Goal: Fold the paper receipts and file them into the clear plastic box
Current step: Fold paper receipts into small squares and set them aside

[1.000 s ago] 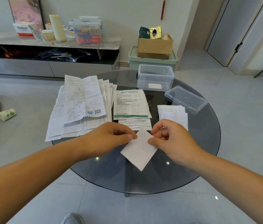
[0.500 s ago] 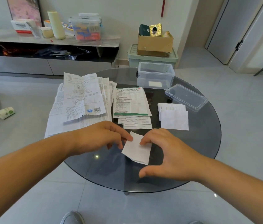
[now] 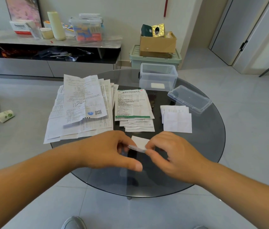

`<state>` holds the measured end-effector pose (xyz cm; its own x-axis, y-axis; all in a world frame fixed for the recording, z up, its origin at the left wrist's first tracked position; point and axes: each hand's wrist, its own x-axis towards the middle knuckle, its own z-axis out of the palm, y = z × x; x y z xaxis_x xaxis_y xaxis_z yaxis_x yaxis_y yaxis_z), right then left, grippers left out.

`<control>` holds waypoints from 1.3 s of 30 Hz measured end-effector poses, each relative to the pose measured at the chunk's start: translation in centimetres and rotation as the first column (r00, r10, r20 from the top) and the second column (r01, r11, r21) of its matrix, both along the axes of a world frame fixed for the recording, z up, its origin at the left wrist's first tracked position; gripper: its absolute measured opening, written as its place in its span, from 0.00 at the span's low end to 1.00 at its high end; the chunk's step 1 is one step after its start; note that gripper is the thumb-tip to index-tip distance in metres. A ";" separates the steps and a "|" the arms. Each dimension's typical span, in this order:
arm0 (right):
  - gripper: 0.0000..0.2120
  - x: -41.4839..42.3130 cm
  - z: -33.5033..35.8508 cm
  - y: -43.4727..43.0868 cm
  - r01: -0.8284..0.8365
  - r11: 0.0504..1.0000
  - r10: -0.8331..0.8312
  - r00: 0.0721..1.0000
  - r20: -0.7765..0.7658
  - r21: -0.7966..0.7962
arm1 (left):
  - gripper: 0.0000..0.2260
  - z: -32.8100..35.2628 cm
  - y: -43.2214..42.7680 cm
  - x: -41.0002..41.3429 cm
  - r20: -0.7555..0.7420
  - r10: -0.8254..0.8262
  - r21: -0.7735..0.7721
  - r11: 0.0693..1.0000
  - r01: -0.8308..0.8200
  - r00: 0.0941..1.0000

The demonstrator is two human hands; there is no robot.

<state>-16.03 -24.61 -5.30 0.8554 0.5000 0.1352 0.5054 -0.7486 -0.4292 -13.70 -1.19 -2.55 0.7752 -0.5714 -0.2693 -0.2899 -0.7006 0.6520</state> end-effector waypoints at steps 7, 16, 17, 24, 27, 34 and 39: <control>0.15 0.4 -0.2 -0.2 0.045 0.998 -0.045 0.999 0.005 0.032 | 0.21 -2.0 -0.7 0.3 0.302 0.040 0.034 0.998 -0.053 0.953; 0.08 1.1 -0.5 0.6 0.244 0.963 -0.234 0.968 -0.091 0.119 | 0.32 -3.5 -2.6 2.0 0.456 0.118 0.191 0.955 -0.227 0.882; 0.10 1.1 -0.6 0.7 0.282 0.949 -0.265 0.955 -0.130 0.142 | 0.31 -3.6 -2.6 2.1 0.444 0.130 0.222 0.942 -0.249 0.886; 0.12 1.3 -1.0 0.9 0.309 0.951 -0.306 0.942 -0.141 -0.001 | 0.34 -3.4 -2.2 1.8 0.416 0.152 0.257 0.926 -0.276 0.897; 0.13 1.3 -0.6 0.6 0.318 0.947 -0.322 0.928 -0.187 -0.052 | 0.23 -2.7 -1.9 1.9 0.346 0.158 0.268 0.928 -0.259 0.925; 0.17 1.5 0.3 0.2 0.296 0.949 -0.314 0.912 -0.264 -0.108 | 0.18 -1.5 -1.7 3.0 0.188 0.177 0.195 0.957 -0.213 0.966; 0.20 1.6 0.9 0.2 0.310 0.941 -0.338 0.893 -0.299 -0.138 | 0.17 -1.2 -1.4 3.2 0.128 0.188 0.148 0.967 -0.207 0.974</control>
